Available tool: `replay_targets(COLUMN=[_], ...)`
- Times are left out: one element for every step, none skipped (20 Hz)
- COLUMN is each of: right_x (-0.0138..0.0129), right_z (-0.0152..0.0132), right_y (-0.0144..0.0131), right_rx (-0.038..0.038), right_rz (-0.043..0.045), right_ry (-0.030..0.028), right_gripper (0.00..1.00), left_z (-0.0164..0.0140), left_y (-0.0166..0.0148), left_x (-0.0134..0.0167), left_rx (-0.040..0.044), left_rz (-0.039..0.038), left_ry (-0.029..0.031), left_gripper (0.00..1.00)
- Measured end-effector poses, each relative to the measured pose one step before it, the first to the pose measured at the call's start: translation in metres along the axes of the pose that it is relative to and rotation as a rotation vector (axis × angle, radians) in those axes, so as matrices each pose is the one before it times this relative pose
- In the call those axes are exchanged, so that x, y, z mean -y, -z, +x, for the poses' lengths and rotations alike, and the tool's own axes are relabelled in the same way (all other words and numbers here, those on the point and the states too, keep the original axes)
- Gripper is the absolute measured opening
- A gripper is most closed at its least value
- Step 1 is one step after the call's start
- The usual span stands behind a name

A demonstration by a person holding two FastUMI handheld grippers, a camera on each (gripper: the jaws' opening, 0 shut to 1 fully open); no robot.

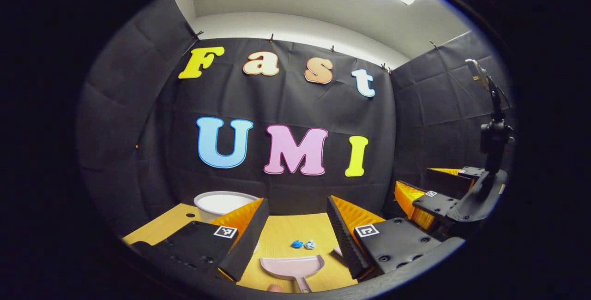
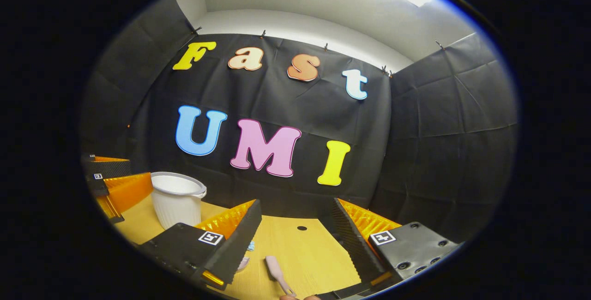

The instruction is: Pick up the small broom and dustpan from the desktop, sweep the trash into the dustpan with the broom, and then empty the trash into the garbage bin.

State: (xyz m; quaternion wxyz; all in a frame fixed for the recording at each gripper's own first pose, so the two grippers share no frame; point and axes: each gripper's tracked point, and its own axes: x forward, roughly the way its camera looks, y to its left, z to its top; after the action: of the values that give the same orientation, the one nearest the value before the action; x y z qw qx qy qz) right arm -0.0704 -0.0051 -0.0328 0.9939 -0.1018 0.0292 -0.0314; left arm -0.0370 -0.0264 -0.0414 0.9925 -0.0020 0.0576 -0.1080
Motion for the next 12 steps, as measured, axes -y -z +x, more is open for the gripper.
replay_targets(right_x=[-0.00121, -0.00052, 0.0, 0.00083, 0.00012, -0.00053, 0.00065, 0.00064, 0.00264, 0.00112, -0.00058, -0.00219], right_z=[-0.00027, -0.00117, 0.00234, 0.00115, 0.00143, 0.00179, 0.00247, 0.0037, 0.00406, 0.00463, 0.00578, 0.00558], right_y=[0.00025, -0.0001, 0.00077, 0.00118, 0.00322, 0.00365, 0.00628, 0.00769, 0.00897, 0.00775, 0.00689, 0.00754], right_rx=[-0.00264, -0.00262, -0.00149, -0.00339, -0.0055, -0.0106, -0.01713, -0.02637, -0.02944, -0.02749, -0.02747, -0.02952], right_rz=[0.00057, 0.00215, -0.00028, -0.00233, -0.00178, -0.00085, -0.00242, -0.01404, -0.02081, -0.01524, -0.00015, 0.00998], right_ry=[-0.00625, -0.00659, -0.00384, -0.0032, -0.00455, -0.00466, -0.00202, 0.00264, 0.00229, 0.00037, -0.00783, -0.01171], right_gripper=[0.97, 0.97, 0.99, 0.99, 0.97, 0.97, 0.99, 0.97, 0.97, 0.99, 0.99, 0.99], left_z=[0.00075, 0.0007, 0.0018, 0.00174, 0.00202, 0.0016, 0.00322, 0.00316, 0.00348, 0.00312, 0.00446, 0.00551], left_y=[0.00044, 0.0052, 0.00445, 0.00795, 0.00661, 0.00788, 0.00857, 0.01144, 0.01014, 0.01106, 0.01089, 0.01604], left_x=[-0.00122, -0.00058, -0.00117, -0.00056, -0.0004, 0.00069, 0.0005, -0.00103, -0.00141, -0.00372, -0.00635, -0.0034], left_rx=[-0.00114, -0.01076, -0.01537, -0.02259, -0.02221, -0.02673, -0.03388, -0.04196, -0.03849, -0.03917, -0.03821, -0.04529], left_rz=[0.00424, 0.00577, 0.00305, -0.00214, -0.00967, -0.01709, -0.0257, -0.02587, -0.00934, 0.01557, 0.02641, 0.02104], left_ry=[-0.00381, -0.00493, -0.00623, -0.00772, -0.00429, -0.0007, 0.00026, -0.00499, -0.0081, -0.0228, -0.03432, -0.02194], left_gripper=[0.75, 0.75, 0.75, 0.75, 0.75, 0.75, 0.75, 0.75, 0.75, 0.76, 0.75, 0.75])
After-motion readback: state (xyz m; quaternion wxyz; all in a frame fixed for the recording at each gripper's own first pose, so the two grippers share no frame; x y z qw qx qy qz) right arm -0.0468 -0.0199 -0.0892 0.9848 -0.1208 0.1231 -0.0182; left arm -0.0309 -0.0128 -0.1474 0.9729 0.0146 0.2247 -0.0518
